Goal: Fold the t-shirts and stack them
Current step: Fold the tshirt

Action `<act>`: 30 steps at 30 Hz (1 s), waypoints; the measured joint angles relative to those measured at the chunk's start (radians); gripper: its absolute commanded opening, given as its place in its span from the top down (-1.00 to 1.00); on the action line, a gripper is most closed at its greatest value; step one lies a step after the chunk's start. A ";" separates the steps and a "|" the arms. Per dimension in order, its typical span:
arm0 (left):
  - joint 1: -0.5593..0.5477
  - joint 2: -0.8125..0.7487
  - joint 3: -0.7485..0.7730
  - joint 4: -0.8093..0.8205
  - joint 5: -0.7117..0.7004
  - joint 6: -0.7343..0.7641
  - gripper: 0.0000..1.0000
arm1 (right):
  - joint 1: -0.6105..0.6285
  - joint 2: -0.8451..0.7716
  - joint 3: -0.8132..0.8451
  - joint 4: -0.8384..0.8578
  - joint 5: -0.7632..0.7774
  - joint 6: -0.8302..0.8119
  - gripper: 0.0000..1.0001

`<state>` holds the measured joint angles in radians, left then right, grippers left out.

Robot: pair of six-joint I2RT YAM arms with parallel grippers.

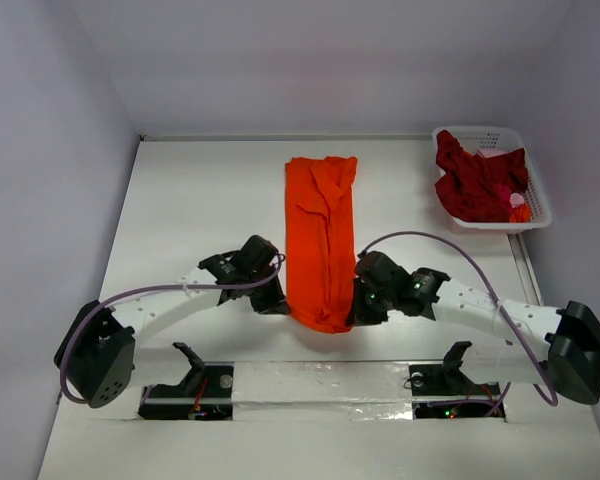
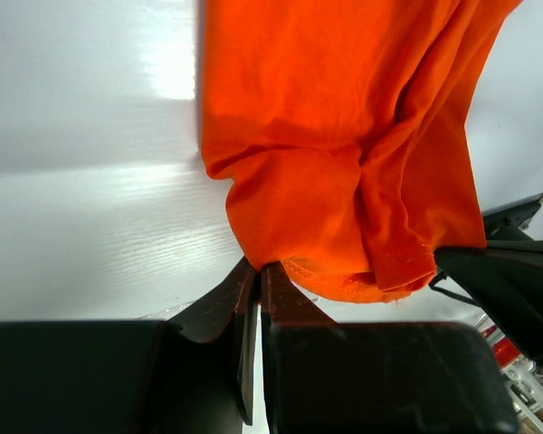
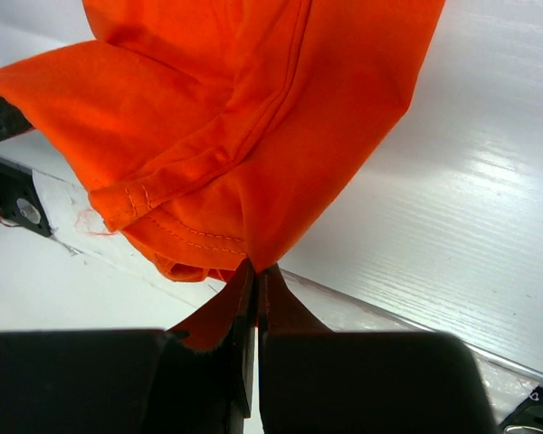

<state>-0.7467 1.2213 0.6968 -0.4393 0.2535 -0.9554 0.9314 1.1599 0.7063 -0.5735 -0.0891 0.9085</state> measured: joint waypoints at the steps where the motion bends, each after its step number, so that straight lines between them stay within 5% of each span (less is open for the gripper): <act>1: 0.007 0.003 0.003 -0.001 0.000 0.006 1.00 | 0.000 0.006 0.006 -0.002 0.002 -0.001 1.00; 30: 0.144 0.192 0.231 -0.039 0.008 0.160 1.00 | -0.238 0.144 0.153 -0.003 -0.006 -0.165 1.00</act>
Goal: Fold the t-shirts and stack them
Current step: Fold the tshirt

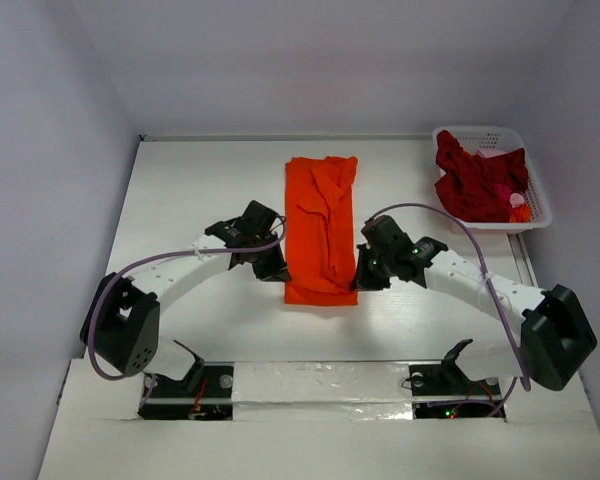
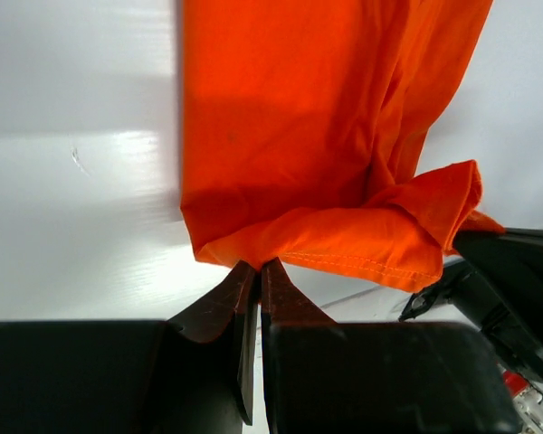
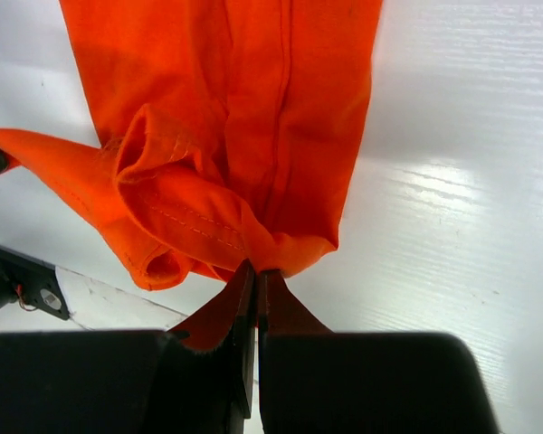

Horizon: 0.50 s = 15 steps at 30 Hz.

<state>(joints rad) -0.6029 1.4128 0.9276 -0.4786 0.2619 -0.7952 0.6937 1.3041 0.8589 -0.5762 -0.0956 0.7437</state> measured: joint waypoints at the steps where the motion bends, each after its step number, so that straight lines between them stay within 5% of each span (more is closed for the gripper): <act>1: 0.003 0.010 0.010 0.000 0.000 0.005 1.00 | -0.001 0.008 0.009 0.000 -0.002 -0.007 1.00; 15: 0.054 0.109 0.071 0.000 0.014 0.059 1.00 | -0.056 0.102 0.079 0.000 -0.022 -0.064 1.00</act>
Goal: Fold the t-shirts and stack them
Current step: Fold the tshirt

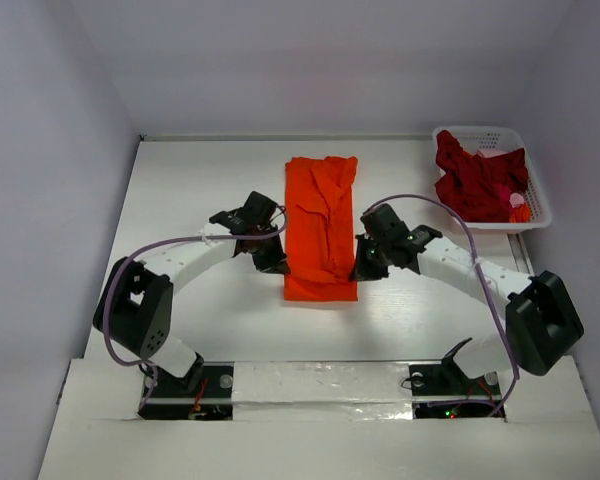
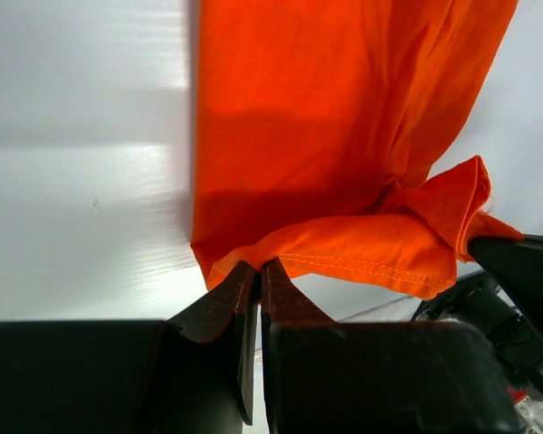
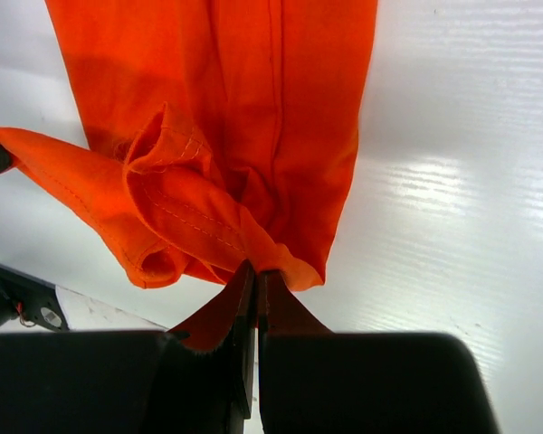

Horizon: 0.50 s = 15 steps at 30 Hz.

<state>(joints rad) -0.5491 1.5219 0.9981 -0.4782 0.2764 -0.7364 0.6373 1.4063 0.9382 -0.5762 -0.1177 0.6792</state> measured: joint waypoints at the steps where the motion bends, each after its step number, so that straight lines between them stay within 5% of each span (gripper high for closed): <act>1: 0.004 0.006 0.009 0.000 0.002 0.005 1.00 | -0.005 0.004 0.006 -0.001 -0.002 -0.004 1.00; 15: 0.044 0.126 0.161 -0.014 0.011 0.063 1.00 | -0.043 0.085 0.094 -0.002 -0.010 -0.040 1.00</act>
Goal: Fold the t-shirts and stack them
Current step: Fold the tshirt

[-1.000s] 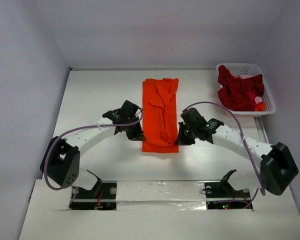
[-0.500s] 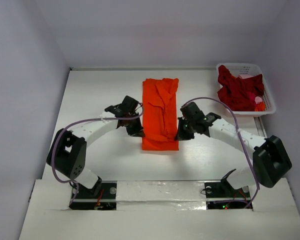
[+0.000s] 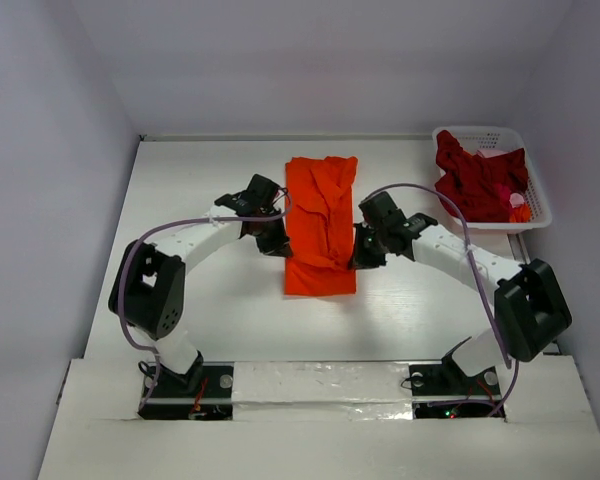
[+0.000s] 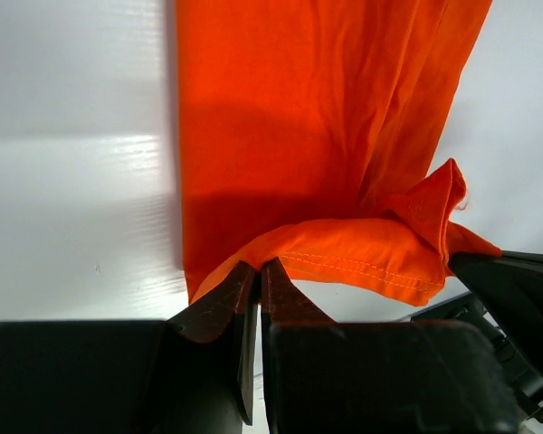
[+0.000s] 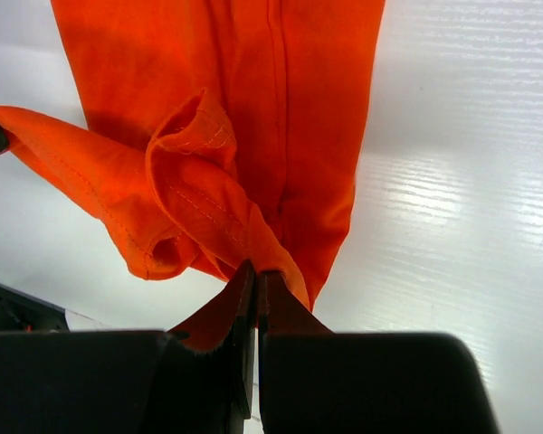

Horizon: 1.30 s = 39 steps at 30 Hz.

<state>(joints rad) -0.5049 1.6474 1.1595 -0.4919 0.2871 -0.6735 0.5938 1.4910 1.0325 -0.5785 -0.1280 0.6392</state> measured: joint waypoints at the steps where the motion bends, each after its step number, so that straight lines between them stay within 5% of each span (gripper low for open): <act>1: 0.003 0.007 0.008 0.000 0.000 0.002 1.00 | -0.005 0.005 0.005 0.000 0.000 -0.002 1.00; 39: 0.062 0.209 0.194 -0.028 0.017 0.072 1.00 | -0.099 0.216 0.182 -0.012 -0.045 -0.071 1.00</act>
<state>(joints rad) -0.4427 1.8568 1.3537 -0.5198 0.3038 -0.6018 0.4950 1.7073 1.2140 -0.5907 -0.1730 0.5678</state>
